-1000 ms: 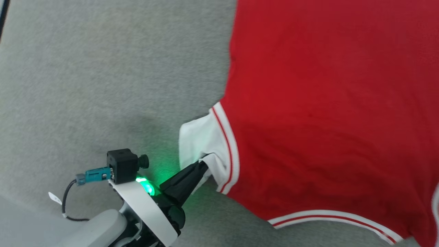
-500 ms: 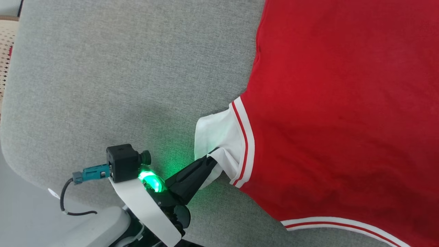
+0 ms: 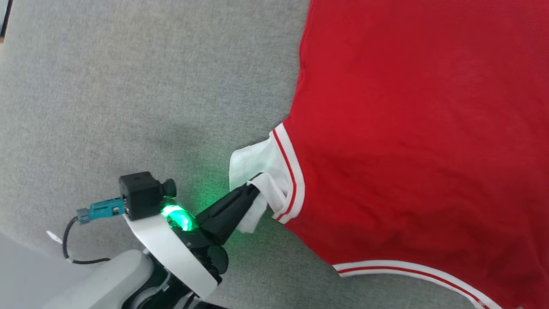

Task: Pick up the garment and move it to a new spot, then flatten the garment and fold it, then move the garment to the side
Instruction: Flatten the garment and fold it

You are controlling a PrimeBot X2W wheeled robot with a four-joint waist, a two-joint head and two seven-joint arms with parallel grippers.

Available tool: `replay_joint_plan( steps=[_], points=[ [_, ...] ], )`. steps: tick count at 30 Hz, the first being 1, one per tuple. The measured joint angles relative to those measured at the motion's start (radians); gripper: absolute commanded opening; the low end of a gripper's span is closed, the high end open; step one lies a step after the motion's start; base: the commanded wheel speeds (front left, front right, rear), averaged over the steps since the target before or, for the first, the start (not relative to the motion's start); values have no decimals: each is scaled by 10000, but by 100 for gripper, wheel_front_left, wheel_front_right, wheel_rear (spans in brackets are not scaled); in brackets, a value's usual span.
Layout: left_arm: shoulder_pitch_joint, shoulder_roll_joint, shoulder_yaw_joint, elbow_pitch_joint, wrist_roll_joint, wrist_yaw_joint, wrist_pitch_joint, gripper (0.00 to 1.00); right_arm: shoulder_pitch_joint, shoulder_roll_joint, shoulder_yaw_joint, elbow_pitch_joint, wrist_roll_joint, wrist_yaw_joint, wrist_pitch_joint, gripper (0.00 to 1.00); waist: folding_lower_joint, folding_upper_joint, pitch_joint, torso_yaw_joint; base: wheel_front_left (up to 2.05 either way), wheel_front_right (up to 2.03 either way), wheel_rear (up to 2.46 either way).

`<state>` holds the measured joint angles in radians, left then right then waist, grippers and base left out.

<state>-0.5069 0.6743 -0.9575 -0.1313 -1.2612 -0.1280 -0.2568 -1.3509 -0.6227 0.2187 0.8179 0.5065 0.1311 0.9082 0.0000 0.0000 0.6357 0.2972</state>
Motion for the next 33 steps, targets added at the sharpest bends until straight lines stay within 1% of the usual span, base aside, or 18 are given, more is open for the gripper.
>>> replay_joint_plan(
  steps=[3, 5, 8, 11, 13, 16, 18, 20, 24, 27, 29, 33],
  points=[
    [117, 107, 127, 92, -67, 0, -6, 0, 458, -257, 460, -487, 715, -2, 284, 0, 0, 0, -298, -192, 0, 0, 0],
    [253, 184, 196, 132, -102, 0, -29, 0, 864, -602, 897, -1122, 1246, 0, 495, 0, -1, 0, -513, -339, 0, 0, 0],
    [423, 280, 280, 178, -242, 0, -31, 0, 1692, -1338, 1379, -2215, 2102, -2, 648, 0, 0, 0, -867, -580, 0, 0, 0],
    [623, 380, 364, 236, -314, 0, -31, 0, 2836, -2082, 1684, -3465, 3078, -2, 686, 0, 0, 0, -1221, -830, 0, 0, 0],
    [765, 435, 437, 240, -378, 0, -33, 0, 3752, -2548, 1735, -4362, 3707, -2, 619, 0, 0, 0, -1441, -1006, 0, 0, 0],
    [910, 474, 548, 238, -449, 0, -33, 0, 5296, -3126, 1524, -5632, 4638, -2, 435, 0, 0, 0, -1726, -1269, 0, 0, 0],
    [1049, 556, 642, 259, -468, 0, -35, 0, 6442, -3570, 1400, -6458, 4826, -2, 293, 0, 0, 0, -1872, -1443, 0, 0, 0],
    [1180, 589, 748, 253, -477, 0, -36, 0, 7628, -3837, 1168, -7173, 5156, -2, 203, 0, 0, 0, -2002, -1612, 0, 0, 0],
    [1360, 681, 907, 253, -477, 0, -38, 0, 10158, -3806, 677, -8502, 5869, -2, 169, 0, 0, 1, -2248, -1826, 0, 0, 0],
    [1469, 709, 1068, 263, -477, 0, -42, 0, 11724, -3684, 182, -9240, 5887, -2, 40, 0, 0, 0, -2355, -1904, 0, 0, 0],
    [1532, 698, 1152, 270, -477, 0, -42, 0, 12612, -3404, -148, -9697, 5793, -4, -111, 0, 0, 1, -2408, -1910, 0, 0, 0],
    [1680, 658, 1283, 355, -405, 0, -42, 0, 14162, -2788, -460, -10573, 5497, -2, -10, 0, 0, 0, -2439, -1878, 0, 0, 0]
  ],
)
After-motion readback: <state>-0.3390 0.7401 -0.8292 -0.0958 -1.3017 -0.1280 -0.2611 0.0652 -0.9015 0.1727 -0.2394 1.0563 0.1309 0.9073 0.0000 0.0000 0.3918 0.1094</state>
